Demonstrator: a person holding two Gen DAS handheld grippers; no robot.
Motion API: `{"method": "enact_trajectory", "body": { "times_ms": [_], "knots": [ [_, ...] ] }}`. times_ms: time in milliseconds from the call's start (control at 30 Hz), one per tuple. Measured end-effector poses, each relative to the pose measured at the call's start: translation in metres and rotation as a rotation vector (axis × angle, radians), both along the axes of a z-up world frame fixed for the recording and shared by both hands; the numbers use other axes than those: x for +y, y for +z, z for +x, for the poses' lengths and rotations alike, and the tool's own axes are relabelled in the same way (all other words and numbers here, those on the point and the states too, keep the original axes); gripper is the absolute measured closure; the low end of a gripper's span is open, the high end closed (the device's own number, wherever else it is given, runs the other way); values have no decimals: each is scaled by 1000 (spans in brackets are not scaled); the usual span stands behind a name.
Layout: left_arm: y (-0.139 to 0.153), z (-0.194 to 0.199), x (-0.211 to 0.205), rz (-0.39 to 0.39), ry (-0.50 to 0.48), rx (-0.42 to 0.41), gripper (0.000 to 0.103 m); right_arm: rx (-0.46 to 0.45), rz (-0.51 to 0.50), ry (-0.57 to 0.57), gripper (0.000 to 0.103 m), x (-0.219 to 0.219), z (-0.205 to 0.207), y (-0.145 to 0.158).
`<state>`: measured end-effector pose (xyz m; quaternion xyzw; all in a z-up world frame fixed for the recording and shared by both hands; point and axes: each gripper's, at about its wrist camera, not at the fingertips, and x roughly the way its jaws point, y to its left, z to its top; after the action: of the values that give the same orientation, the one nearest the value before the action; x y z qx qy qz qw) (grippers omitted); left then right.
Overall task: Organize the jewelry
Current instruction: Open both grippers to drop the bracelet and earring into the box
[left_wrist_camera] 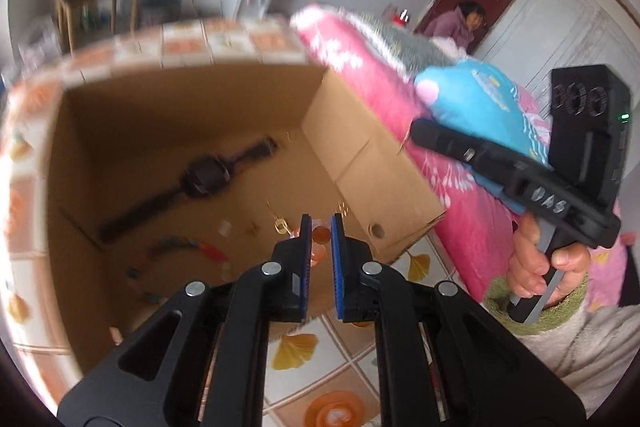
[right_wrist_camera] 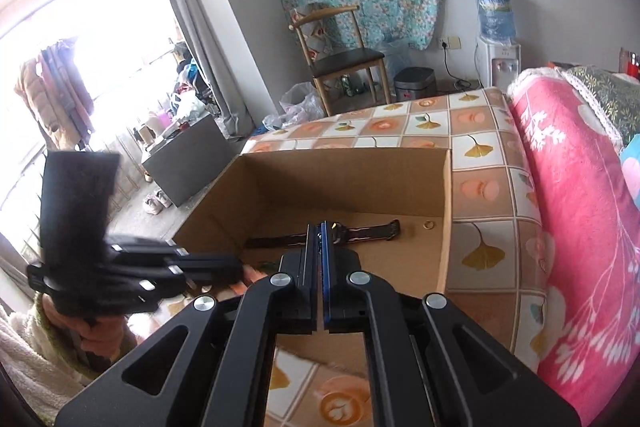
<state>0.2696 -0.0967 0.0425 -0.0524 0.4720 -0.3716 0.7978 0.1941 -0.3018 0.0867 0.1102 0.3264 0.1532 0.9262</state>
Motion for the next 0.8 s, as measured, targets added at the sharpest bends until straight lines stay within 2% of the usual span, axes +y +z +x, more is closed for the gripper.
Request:
{"method": "enact_trajectory", "body": {
  "times_ms": [67,133,200,233,300,433,533,633,700,800],
  "knots": [
    [-17,7,-6,-18,-28,79,94,10,2,2,101,-5,10,-5],
    [-35,12,-14,4,-44,138,94,22,1,4,101,-7,16,-10],
    [-45,14,-16,21,-36,156,92,36,-3,8,101,-7,21,-15],
    [-47,16,-16,21,-31,163,88,44,-8,10,101,-8,24,-16],
    [-48,18,-13,17,-13,165,69,62,-12,16,101,-8,29,-19],
    [-40,15,-3,22,32,118,65,104,-53,25,101,-4,39,-22],
    [-28,9,9,21,74,65,57,127,-104,23,101,0,48,-24],
    [-13,-2,22,41,120,-19,44,129,-142,-4,100,0,54,-22],
    [-3,-10,28,53,147,-69,31,120,-142,-31,100,-2,52,-18],
    [10,-23,37,71,180,-139,23,96,-106,-49,100,-6,43,-8]
  ]
}}
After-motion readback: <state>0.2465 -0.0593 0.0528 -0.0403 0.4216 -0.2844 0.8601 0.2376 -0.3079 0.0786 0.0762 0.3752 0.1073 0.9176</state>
